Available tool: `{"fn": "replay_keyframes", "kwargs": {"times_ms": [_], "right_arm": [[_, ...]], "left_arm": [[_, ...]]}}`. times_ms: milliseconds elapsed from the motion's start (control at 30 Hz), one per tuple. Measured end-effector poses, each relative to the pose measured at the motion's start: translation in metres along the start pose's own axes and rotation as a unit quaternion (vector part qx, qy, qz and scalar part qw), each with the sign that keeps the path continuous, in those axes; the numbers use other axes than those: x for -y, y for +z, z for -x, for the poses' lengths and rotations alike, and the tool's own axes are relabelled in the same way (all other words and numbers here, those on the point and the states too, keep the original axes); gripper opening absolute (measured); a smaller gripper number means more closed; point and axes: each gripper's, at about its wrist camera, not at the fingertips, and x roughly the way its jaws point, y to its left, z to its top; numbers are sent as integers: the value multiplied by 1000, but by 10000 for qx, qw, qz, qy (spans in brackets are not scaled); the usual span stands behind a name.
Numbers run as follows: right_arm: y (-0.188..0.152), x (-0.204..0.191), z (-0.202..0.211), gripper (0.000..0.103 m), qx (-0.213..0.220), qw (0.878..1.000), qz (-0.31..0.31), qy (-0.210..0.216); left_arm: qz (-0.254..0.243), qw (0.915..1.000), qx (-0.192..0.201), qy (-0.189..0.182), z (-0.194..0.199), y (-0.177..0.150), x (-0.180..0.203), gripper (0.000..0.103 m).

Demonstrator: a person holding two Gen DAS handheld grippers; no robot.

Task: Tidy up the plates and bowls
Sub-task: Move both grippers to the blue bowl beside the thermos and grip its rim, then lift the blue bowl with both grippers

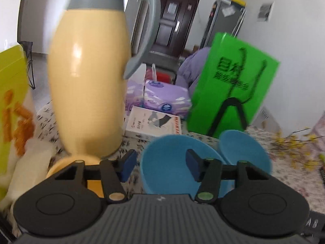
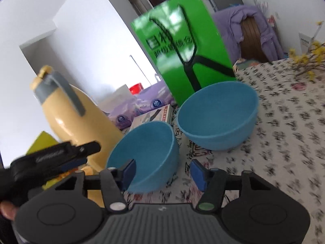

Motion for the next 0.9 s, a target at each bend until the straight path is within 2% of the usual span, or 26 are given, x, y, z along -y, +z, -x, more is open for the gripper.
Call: {"fn": "replay_keyframes", "kwargs": {"times_ms": [67,100,167,300,333,433,567,700,900], "right_arm": [[7,2,-21,48,-148,9999,-26,-75],[8,2,-29,44,-191,9998,-65,-76],[9,1,-42,40,-274,9996,-36,-87],[8,4,-57,20,-399,9992,-47,-88],[9,5,-58,19,-387,9992,-70,-70],[12,12,-58,18,-306,9991,-299,-25],[13,9,-54,17,-339,9991,-260,-24],[13,-1,-39,17,-309,9994,-125,-81],[9,-11,9,15,-167,9998,2,96]], "left_arm": [[53,9996,-273,90,-26,7,-4,52],[111,9989,-419,180,-37,9,-7,47],[129,9980,-552,279,-50,8,-11,43],[171,9971,-711,203,-64,7,-17,32],[138,9968,-764,181,-65,7,-16,26],[102,9966,-771,258,-63,4,-15,17],[268,9960,-761,379,-59,2,-17,11],[314,9967,-623,422,-36,-1,-12,11],[443,9982,-277,288,30,-9,1,10]]}}
